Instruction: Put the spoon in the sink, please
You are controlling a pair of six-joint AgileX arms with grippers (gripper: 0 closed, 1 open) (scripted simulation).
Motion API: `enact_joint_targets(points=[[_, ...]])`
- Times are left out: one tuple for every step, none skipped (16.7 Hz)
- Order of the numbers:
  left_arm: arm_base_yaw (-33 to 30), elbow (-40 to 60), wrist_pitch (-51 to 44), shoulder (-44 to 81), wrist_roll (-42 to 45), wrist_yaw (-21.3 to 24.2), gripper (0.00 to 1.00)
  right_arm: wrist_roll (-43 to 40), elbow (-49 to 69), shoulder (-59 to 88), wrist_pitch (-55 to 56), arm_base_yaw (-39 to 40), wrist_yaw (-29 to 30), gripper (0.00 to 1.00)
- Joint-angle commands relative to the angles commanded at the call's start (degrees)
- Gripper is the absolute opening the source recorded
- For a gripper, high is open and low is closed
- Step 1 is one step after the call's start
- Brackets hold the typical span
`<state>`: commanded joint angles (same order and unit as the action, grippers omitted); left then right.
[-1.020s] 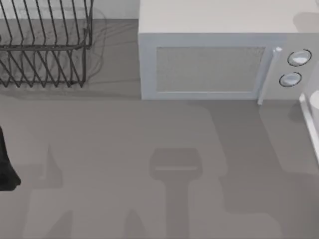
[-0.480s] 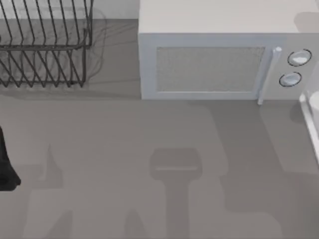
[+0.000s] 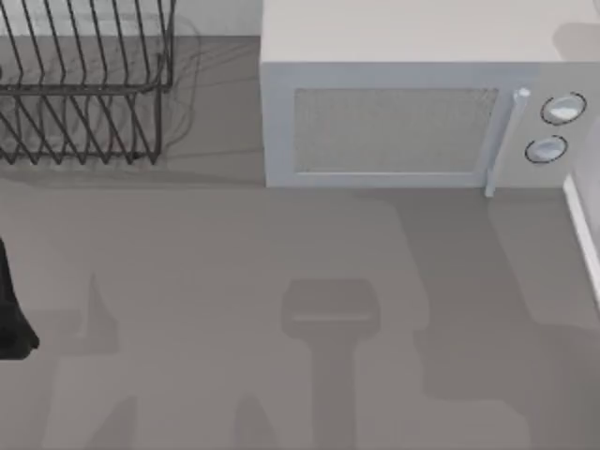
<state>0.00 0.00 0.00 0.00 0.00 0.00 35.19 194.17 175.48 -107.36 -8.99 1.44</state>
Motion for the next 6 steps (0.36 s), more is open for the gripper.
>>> enact_joint_targets(points=[[0.0, 0.0, 0.0, 0.0, 0.0, 0.0, 1.0, 0.0, 0.0, 0.0, 0.0, 0.0, 0.0, 1.0], [0.0, 0.0, 0.0, 0.0, 0.0, 0.0, 1.0, 0.0, 0.0, 0.0, 0.0, 0.0, 0.0, 1.0], [0.0, 0.0, 0.0, 0.0, 0.0, 0.0, 1.0, 0.0, 0.0, 0.0, 0.0, 0.0, 0.0, 1.0], [0.0, 0.0, 0.0, 0.0, 0.0, 0.0, 1.0, 0.0, 0.0, 0.0, 0.0, 0.0, 0.0, 1.0], [0.0, 0.0, 0.0, 0.0, 0.0, 0.0, 1.0, 0.0, 0.0, 0.0, 0.0, 0.0, 0.0, 1.0], [0.0, 0.0, 0.0, 0.0, 0.0, 0.0, 1.0, 0.0, 0.0, 0.0, 0.0, 0.0, 0.0, 1.0]])
